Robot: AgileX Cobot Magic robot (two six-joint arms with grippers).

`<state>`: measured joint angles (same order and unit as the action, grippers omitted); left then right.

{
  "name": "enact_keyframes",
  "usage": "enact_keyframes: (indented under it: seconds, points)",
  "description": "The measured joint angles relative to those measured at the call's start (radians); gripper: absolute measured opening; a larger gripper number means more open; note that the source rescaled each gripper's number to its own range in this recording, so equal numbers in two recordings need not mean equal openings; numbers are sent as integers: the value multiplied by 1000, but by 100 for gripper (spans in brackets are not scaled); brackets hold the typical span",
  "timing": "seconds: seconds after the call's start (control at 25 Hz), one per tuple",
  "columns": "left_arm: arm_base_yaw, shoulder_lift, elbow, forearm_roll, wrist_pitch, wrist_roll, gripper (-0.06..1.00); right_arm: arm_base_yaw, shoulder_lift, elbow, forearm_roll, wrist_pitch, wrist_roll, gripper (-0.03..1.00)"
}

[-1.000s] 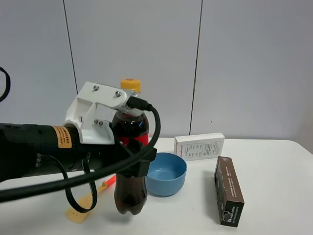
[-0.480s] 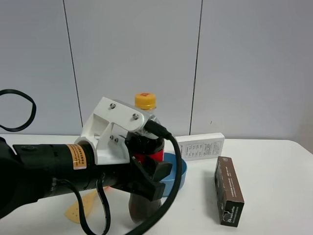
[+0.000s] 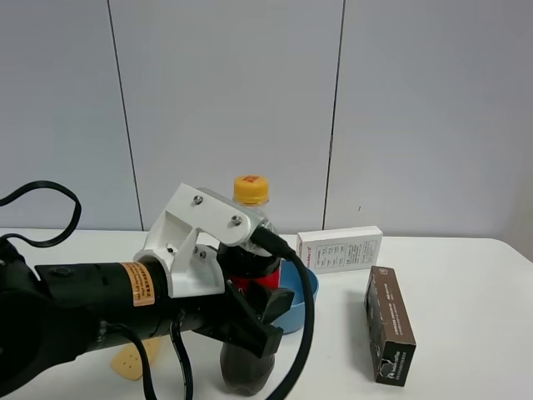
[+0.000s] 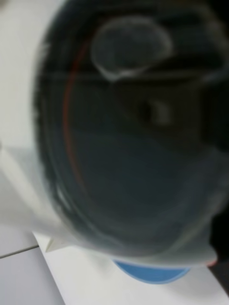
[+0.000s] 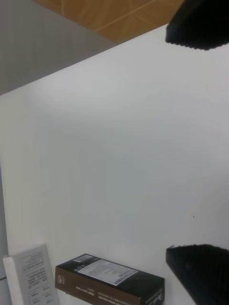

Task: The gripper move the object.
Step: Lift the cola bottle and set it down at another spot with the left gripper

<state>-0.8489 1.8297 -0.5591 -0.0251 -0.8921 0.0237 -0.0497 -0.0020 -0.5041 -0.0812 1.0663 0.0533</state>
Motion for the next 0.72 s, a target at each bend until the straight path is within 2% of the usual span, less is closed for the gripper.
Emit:
enact_keyframes:
  seconds: [0.68, 0.72]
  points:
    - [0, 0, 0, 1, -12, -1, 1, 0, 0, 0, 0, 0, 0, 100]
    - [0, 0, 0, 1, -17, -2, 6, 0, 0, 0, 0, 0, 0, 100]
